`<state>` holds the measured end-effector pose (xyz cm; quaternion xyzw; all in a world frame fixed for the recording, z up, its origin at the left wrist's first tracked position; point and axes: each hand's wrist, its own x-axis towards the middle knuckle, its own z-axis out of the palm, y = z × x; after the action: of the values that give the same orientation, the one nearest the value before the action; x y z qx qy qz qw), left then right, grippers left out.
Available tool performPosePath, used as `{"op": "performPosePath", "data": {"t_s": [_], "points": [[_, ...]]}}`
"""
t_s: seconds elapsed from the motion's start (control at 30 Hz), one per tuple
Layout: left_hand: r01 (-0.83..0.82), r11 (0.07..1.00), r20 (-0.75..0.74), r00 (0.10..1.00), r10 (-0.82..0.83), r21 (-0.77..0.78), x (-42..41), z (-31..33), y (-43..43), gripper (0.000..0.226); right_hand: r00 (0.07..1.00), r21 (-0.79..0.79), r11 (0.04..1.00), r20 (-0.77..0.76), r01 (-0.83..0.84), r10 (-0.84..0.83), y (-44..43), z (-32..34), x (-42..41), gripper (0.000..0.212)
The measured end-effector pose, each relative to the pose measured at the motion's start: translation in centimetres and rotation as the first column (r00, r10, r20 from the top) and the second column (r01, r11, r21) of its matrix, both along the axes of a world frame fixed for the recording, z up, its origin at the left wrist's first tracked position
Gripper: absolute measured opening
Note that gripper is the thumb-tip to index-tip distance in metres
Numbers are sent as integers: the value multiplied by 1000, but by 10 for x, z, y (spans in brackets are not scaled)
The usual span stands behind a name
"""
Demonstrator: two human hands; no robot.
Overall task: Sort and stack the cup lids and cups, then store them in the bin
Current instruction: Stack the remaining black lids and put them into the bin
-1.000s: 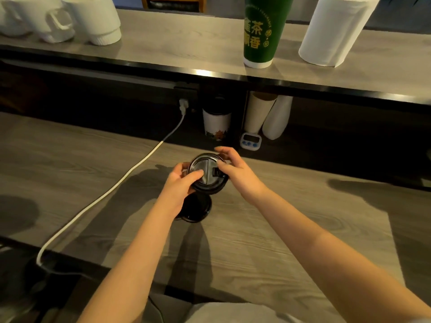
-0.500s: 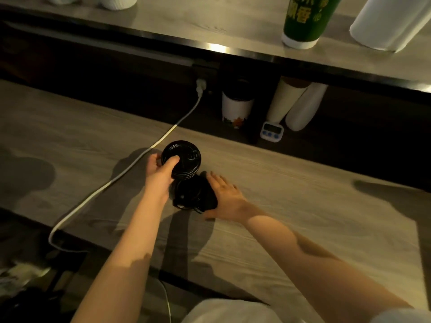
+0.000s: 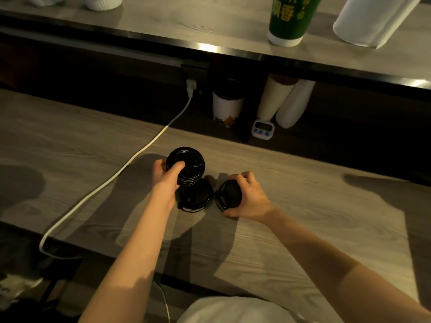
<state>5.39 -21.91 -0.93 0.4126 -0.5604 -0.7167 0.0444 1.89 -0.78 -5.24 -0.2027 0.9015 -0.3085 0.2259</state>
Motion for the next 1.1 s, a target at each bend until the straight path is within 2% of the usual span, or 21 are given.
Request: {"op": "performPosePath", "data": {"t_s": [0.17, 0.27, 0.4, 0.57, 0.73, 0.83, 0.97, 1.1], "points": [[43, 999, -21, 999, -42, 12, 3, 6, 16, 39, 987, -156, 975, 69, 156, -147, 23, 6, 2, 86], [57, 998, -52, 997, -56, 15, 7, 10, 26, 39, 964, -264, 927, 89, 266, -251, 33, 18, 7, 86], [102, 994, -70, 993, -99, 49, 9, 20, 49, 56, 922, -373, 844, 118, 385, -368, 57, 43, 15, 85], [229, 972, -150, 964, -219, 55, 0, 39, 101, 41, 847, -427, 746, 102, 511, -522, 102, 75, 25, 82], [403, 913, -198, 902, -384, 66, -11, 52, 173, 54, 741, -450, 646, 53, 616, -669, 168, 99, 46, 80], [466, 884, -222, 867, -446, 44, -15, 59, 228, 39, 674, -444, 597, 21, 668, -738, 217, 113, 61, 80], [538, 842, -241, 822, -516, 33, -15, 71, 305, 38, 570, -446, 523, -32, 727, -821, 289, 129, 81, 81], [640, 768, -255, 740, -622, -17, -11, 86, 379, 31, 495, -440, 486, -102, 755, -863, 360, 144, 101, 82]]}}
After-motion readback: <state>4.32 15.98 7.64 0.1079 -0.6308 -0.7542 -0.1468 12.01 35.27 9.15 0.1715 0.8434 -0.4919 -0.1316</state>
